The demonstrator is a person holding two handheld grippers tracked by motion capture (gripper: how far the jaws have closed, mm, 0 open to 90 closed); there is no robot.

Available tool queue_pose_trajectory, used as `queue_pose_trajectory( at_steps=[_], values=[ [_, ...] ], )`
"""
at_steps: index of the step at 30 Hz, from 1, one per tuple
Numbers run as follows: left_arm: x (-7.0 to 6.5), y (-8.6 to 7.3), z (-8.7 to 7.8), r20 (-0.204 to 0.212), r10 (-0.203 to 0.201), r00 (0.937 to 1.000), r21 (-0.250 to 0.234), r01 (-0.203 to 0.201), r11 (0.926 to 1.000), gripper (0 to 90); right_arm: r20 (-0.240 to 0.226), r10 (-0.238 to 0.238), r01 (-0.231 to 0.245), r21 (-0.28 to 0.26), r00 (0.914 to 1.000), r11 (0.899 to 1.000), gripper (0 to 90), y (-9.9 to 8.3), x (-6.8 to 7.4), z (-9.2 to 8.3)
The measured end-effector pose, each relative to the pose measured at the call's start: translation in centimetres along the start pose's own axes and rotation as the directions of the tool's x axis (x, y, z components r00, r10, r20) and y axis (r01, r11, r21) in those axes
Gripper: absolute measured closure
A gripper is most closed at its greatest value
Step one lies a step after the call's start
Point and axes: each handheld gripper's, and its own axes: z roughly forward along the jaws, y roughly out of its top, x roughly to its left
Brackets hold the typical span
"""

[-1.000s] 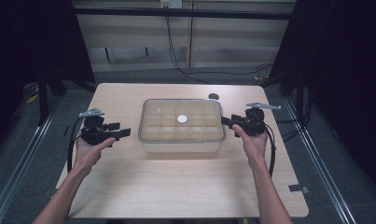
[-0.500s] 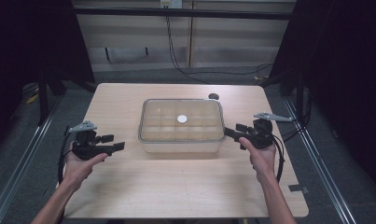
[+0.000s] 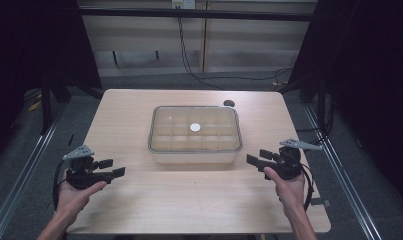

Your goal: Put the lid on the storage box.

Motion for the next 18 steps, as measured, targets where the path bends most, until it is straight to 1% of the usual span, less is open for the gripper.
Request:
queue_pose_trajectory(
  at_steps=[2, 4, 5, 6, 7, 8, 10, 11, 12, 13, 15, 16, 17, 18],
  values=[
    [-0.4, -0.7, -0.1, 0.006, 0.005, 1.0000, 0.016, -0.005, 0.9999, 33.5, 0.007, -0.003, 0.003, 0.006, 1.0000, 1.000, 33.5, -0.6, 0.0, -0.3],
    [-0.7, -1.3, -0.3, -0.002, 0.013, 0.9999, 0.016, -0.013, 0.9998, 33.5, 0.008, 0.001, -0.001, 0.014, 1.0000, 1.000, 33.5, -1.5, 0.2, -0.6],
    [-0.9, -1.6, -0.4, -0.004, 0.016, 0.9999, 0.016, -0.016, 0.9997, 33.6, 0.013, -0.005, 0.005, 0.018, 0.9999, 1.000, 33.5, -1.9, 0.3, -0.8],
    [-1.1, -2.1, -0.6, -0.010, 0.005, 0.9999, 0.010, -0.005, 0.9999, 33.8, 0.020, -0.011, 0.011, 0.021, 0.9997, 1.000, 33.5, -2.2, 0.5, -0.9],
    [-1.2, -2.2, -0.6, -0.009, 0.004, 0.9999, 0.011, -0.004, 0.9999, 33.8, 0.029, -0.015, 0.015, 0.023, 0.9995, 1.000, 33.5, -2.7, 0.6, -1.1],
    [-1.3, -2.6, -0.7, -0.002, -0.006, 1.0000, 0.020, 0.006, 0.9998, 33.7, 0.031, -0.017, 0.017, 0.022, 0.9994, 1.000, 33.5, -2.9, 0.7, -1.2],
    [-1.8, -3.1, -0.9, 0.004, 0.001, 1.0000, 0.018, -0.001, 0.9998, 33.5, 0.033, -0.010, 0.009, 0.027, 0.9994, 1.000, 33.4, -3.7, 0.8, -1.6],
    [-1.9, -3.3, -1.0, 0.009, 0.003, 1.0000, 0.025, -0.003, 0.9997, 33.1, 0.037, -0.011, 0.009, 0.031, 0.9992, 0.999, 33.2, -4.0, 0.9, -1.8],
    [-2.2, -3.5, -1.2, 0.012, -0.004, 0.9999, 0.021, 0.004, 0.9998, 33.0, 0.039, -0.011, 0.009, 0.033, 0.9992, 0.999, 33.1, -4.3, 0.9, -2.0],
    [-2.4, -3.8, -1.3, 0.001, -0.002, 1.0000, 0.023, 0.002, 0.9997, 32.6, 0.039, -0.010, 0.008, 0.035, 0.9992, 0.999, 33.0, -4.7, 0.9, -2.3],
    [-2.6, -4.3, -1.3, -0.001, 0.016, 0.9999, 0.037, -0.016, 0.9992, 30.6, 0.045, -0.006, 0.005, 0.031, 0.9990, 0.999, 32.4, -5.2, 0.9, -2.7],
    [-2.7, -4.5, -1.3, -0.008, 0.005, 1.0000, 0.035, -0.005, 0.9994, 31.2, 0.050, 0.001, -0.003, 0.022, 0.9987, 1.000, 32.2, -5.5, 0.7, -3.0],
    [-2.6, -4.6, -1.3, -0.004, -0.004, 1.0000, 0.037, 0.004, 0.9993, 31.1, 0.056, 0.004, -0.005, 0.014, 0.9984, 1.000, 31.9, -5.8, 0.6, -3.2],
    [-2.5, -4.7, -1.1, -0.002, -0.004, 1.0000, 0.039, 0.004, 0.9992, 31.0, 0.061, 0.009, -0.010, 0.008, 0.9981, 1.000, 31.5, -6.0, 0.4, -3.3]
  ],
)
